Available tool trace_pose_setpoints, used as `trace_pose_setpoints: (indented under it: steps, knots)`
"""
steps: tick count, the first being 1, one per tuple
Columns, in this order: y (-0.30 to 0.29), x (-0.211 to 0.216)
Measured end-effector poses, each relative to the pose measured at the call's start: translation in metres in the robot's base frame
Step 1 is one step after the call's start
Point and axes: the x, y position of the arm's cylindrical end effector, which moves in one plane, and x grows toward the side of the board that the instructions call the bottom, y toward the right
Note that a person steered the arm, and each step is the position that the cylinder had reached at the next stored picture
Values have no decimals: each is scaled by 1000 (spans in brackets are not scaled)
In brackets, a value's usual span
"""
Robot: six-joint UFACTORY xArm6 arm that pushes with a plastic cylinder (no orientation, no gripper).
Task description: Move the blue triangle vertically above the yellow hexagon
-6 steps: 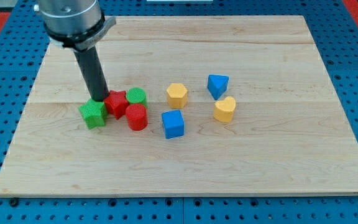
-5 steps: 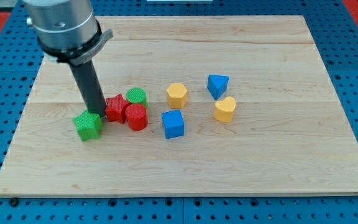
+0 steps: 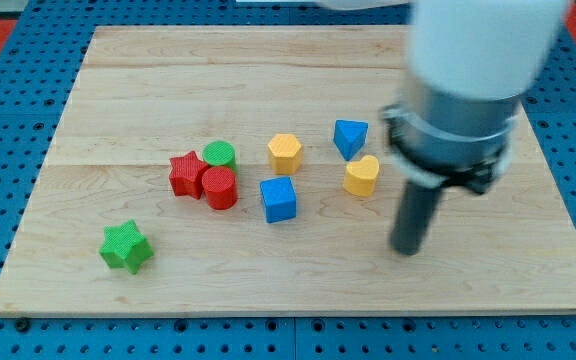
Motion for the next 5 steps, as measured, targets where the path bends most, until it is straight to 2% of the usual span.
trace_pose_setpoints:
  steps: [1,2,3,4,5]
  knots:
    - [16,-94]
    - [-34,-136]
    - [-129,-127]
    - [-220,-86]
    - [-264,-78]
